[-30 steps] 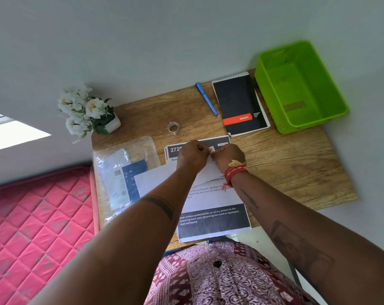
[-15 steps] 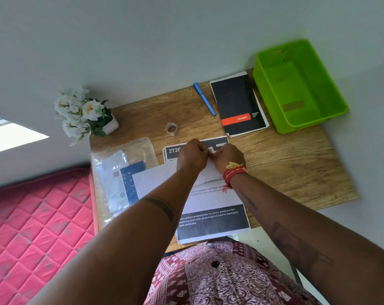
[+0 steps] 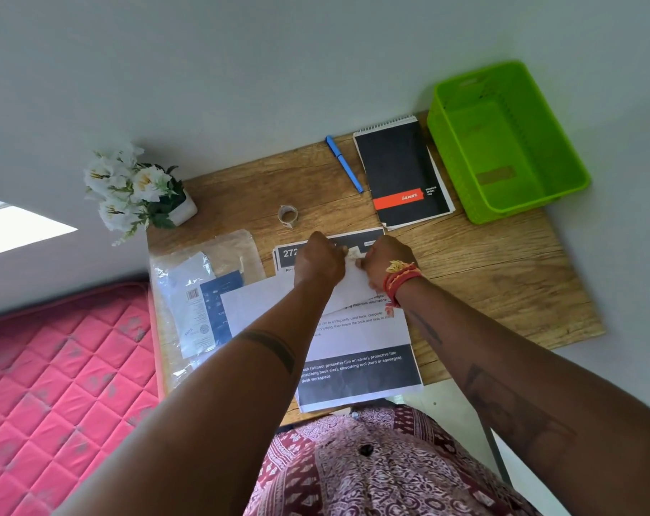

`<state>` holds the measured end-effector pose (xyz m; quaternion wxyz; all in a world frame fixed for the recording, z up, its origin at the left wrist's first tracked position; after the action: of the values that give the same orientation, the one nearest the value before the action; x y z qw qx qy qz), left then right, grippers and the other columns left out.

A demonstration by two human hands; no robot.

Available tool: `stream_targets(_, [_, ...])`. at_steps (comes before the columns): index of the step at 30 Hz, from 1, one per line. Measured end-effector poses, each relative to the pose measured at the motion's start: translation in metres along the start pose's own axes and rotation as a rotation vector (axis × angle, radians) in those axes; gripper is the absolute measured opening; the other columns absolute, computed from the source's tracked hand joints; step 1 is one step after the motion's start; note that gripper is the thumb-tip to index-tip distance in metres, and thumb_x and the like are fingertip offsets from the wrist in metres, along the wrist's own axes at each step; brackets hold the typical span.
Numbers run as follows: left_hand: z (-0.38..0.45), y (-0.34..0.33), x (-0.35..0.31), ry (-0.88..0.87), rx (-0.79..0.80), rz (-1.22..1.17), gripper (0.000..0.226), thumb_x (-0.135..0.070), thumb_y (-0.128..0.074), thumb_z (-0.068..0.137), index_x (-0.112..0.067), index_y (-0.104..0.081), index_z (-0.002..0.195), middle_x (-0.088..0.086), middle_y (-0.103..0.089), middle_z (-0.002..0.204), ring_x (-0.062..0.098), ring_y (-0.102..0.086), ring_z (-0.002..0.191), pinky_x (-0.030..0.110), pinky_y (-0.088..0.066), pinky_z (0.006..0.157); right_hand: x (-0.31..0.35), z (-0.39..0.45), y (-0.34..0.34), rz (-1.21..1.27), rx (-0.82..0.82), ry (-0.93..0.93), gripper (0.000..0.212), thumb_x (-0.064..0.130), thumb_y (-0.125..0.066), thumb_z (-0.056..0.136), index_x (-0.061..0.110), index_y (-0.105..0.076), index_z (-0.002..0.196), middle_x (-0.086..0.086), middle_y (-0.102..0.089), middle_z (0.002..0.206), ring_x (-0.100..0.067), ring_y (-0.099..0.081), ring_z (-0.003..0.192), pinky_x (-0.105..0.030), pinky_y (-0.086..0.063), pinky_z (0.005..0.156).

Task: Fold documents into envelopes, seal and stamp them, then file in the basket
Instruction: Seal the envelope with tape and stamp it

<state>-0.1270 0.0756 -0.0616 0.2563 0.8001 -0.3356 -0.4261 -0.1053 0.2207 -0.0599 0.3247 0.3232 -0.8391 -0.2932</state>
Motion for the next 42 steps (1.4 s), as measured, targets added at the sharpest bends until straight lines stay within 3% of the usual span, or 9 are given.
stream_targets(3, [0.0,0.0,-0.002,-0.022,0.018,0.026,0.026,-0.04,-0.066,0.099,-0.018,-0.057,0.11,0.008,-0.068,0.104,0.025,-0.06,0.089,0.032,-0.044,0.068,0.0,0.001,0.003,-0.014,0.025,0.003,0.039,0.033,-0.074,0.09,0.004,-0.069,0.115,-0.012,-0.073,0.11,-0.029,-0.069,0.099,-0.027,-0.048,0.077])
stream_targets(6, [-0.001,0.002,-0.001,-0.069,0.042,0.037,0.029,-0.037,-0.066,0.099,-0.014,-0.057,0.113,0.01,-0.069,0.106,0.029,-0.065,0.095,0.038,-0.054,0.074,-0.005,0.004,0.003,0.114,0.085,-0.031,0.028,0.033,-0.072,0.092,0.005,-0.072,0.094,-0.011,-0.076,0.078,-0.026,-0.076,0.067,-0.037,-0.064,0.072])
stream_targets(9, [-0.003,0.006,-0.002,-0.076,0.092,0.017,0.032,-0.035,-0.07,0.096,-0.012,-0.057,0.114,0.012,-0.071,0.105,0.031,-0.069,0.096,0.045,-0.06,0.082,-0.004,0.005,0.007,0.143,0.084,-0.03,0.042,0.044,-0.065,0.095,0.003,-0.072,0.09,-0.01,-0.074,0.068,-0.026,-0.074,0.058,-0.04,-0.065,0.067])
stream_targets(15, [-0.003,0.007,-0.006,-0.087,0.195,0.057,0.039,-0.033,-0.079,0.09,-0.017,-0.054,0.116,0.003,-0.064,0.1,0.019,-0.061,0.086,0.027,-0.044,0.058,-0.001,0.007,0.015,0.262,0.097,-0.128,0.043,0.047,-0.071,0.09,0.005,-0.067,0.084,-0.006,-0.068,0.051,-0.018,-0.064,0.035,-0.023,-0.046,0.033])
stream_targets(21, [-0.003,0.005,-0.002,-0.037,0.092,0.017,0.035,-0.038,-0.077,0.091,-0.018,-0.058,0.113,0.003,-0.066,0.1,0.018,-0.061,0.083,0.029,-0.046,0.058,-0.003,0.009,0.011,0.227,0.128,-0.075,0.04,0.043,-0.076,0.088,0.004,-0.07,0.081,-0.007,-0.07,0.053,-0.02,-0.067,0.041,-0.022,-0.05,0.04])
stream_targets(27, [-0.004,0.006,-0.004,0.003,0.087,-0.055,0.032,-0.031,-0.07,0.097,-0.009,-0.059,0.117,0.015,-0.071,0.111,0.034,-0.071,0.101,0.049,-0.061,0.088,-0.002,0.008,0.011,0.145,0.222,-0.019,0.027,0.029,-0.081,0.085,0.004,-0.07,0.081,-0.005,-0.067,0.049,-0.017,-0.061,0.035,-0.02,-0.048,0.039])
stream_targets(35, [-0.011,0.007,-0.009,-0.048,0.191,0.05,0.049,-0.029,-0.084,0.086,-0.016,-0.053,0.121,0.005,-0.062,0.108,0.024,-0.06,0.097,0.028,-0.044,0.059,-0.002,0.003,0.013,0.455,0.246,-0.165,0.014,0.008,-0.077,0.086,0.003,-0.066,0.093,-0.015,-0.064,0.063,-0.023,-0.055,0.039,-0.028,-0.051,0.048])
stream_targets(38, [-0.012,0.006,-0.009,-0.034,0.196,0.033,0.054,-0.027,-0.086,0.083,-0.017,-0.051,0.123,0.004,-0.06,0.11,0.024,-0.058,0.101,0.027,-0.045,0.062,0.0,0.001,0.015,0.443,0.138,-0.177,0.019,0.019,-0.059,0.093,0.002,-0.067,0.092,-0.018,-0.072,0.071,-0.029,-0.064,0.049,-0.038,-0.061,0.057])
stream_targets(42, [-0.014,0.003,-0.003,-0.055,0.122,-0.035,0.037,-0.022,-0.08,0.089,-0.02,-0.052,0.113,0.001,-0.059,0.105,0.021,-0.056,0.096,0.024,-0.04,0.061,0.0,0.0,0.017,0.43,0.1,-0.136,0.029,0.03,-0.061,0.097,0.007,-0.059,0.08,-0.017,-0.074,0.065,-0.027,-0.067,0.048,-0.041,-0.063,0.059])
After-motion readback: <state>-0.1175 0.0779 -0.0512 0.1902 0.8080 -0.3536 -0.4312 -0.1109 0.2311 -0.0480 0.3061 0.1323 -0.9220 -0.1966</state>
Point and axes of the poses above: each hand's wrist, its own z-axis towards the middle knuckle, its own y-axis out of the back of the hand, x = y × z, the point moved 4 cm from there along z, towards the middle knuckle
